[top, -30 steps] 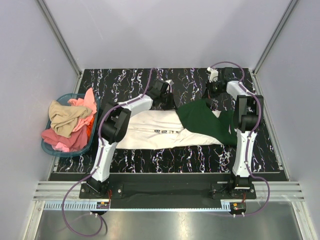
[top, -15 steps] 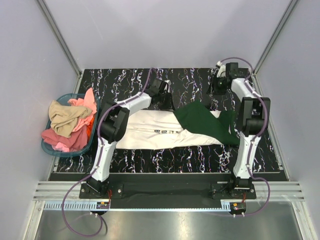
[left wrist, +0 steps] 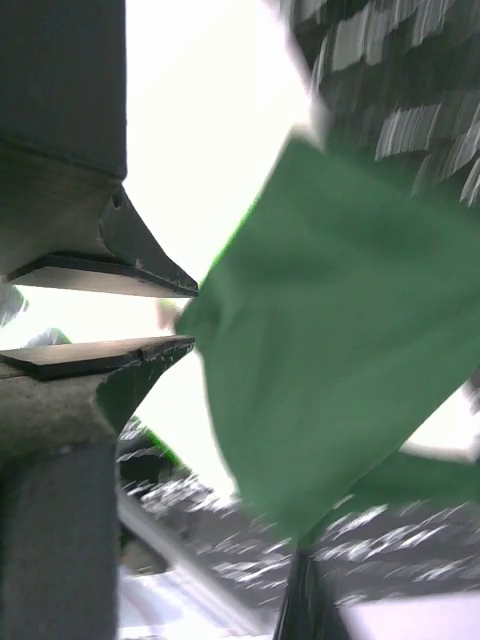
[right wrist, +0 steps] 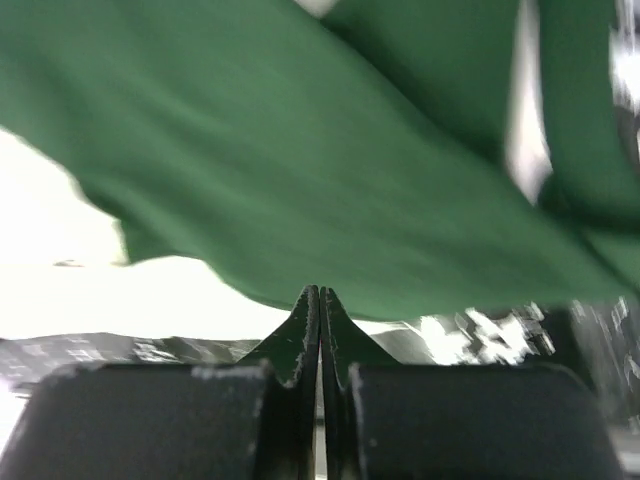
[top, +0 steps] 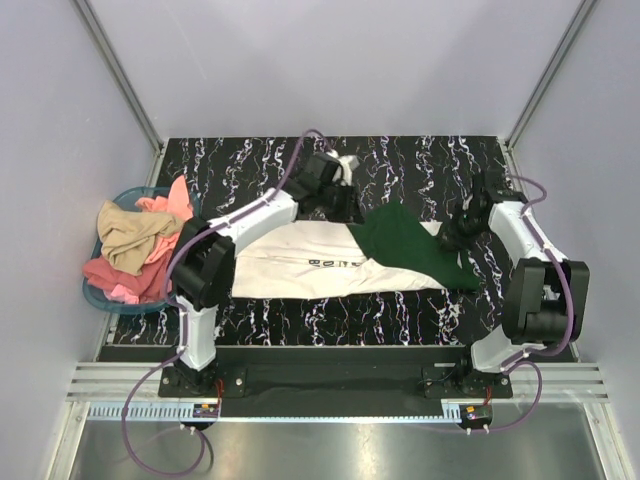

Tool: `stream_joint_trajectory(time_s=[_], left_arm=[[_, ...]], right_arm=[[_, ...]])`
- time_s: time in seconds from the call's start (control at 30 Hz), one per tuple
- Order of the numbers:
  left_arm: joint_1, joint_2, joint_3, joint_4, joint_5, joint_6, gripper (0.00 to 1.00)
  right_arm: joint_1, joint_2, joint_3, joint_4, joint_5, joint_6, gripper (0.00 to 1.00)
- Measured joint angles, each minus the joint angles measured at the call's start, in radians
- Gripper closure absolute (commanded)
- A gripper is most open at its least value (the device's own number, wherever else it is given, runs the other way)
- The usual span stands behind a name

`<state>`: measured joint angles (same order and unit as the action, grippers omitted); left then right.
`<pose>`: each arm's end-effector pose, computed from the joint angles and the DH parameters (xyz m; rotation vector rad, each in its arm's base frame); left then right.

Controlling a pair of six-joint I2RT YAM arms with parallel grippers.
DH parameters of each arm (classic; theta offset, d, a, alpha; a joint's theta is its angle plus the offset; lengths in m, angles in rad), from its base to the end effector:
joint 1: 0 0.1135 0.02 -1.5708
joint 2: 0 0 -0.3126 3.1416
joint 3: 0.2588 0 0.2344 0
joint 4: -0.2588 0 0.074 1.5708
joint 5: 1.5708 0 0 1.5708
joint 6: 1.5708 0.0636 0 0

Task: Fold and stack the t-shirts
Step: Fold the tshirt

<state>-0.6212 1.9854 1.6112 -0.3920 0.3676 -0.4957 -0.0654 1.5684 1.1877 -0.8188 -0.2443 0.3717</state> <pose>0.3728 -0.2950 0.2802 0.3512 2.4622 -0.9499 0.3015 -0.0043 0.2711 0.5407 2.7304 0.4173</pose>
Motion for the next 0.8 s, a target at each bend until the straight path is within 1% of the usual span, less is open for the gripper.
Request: stream_joint_trajectory(time_s=[0.13,0.2,0.3,0.47,0.6,0.8], left_arm=[[-0.131,-0.007,-0.083,0.08,0.039,-0.029,0.74],[-0.185,0.01,-0.108,0.103,0.046,-0.042,0.78],[-0.24,0.079,-0.113,0.147,0.066,-0.066,0.79],[-0.247,0.131,-0.211,0.201,0.051,-0.097,0.78],[-0.243,0.129,-0.223,0.23,0.043,-0.102,0.78],[-0.243,0.125,-0.236,0.25,0.043,-0.106,0.77]], right_arm=[[-0.016,0.008,-0.141,-0.031,0.048,0.003,1.0],[-0.045,0.017,-0.174,-0.024,0.081,0.003,1.0],[-0.081,0.041,-0.201,0.006,0.145,0.004,1.0],[-0.095,0.072,-0.23,0.024,0.193,0.026,1.0],[-0.097,0.126,-0.213,0.019,0.2,0.044,1.0],[-0.111,0.145,-0.194,-0.007,0.215,0.085,1.0]])
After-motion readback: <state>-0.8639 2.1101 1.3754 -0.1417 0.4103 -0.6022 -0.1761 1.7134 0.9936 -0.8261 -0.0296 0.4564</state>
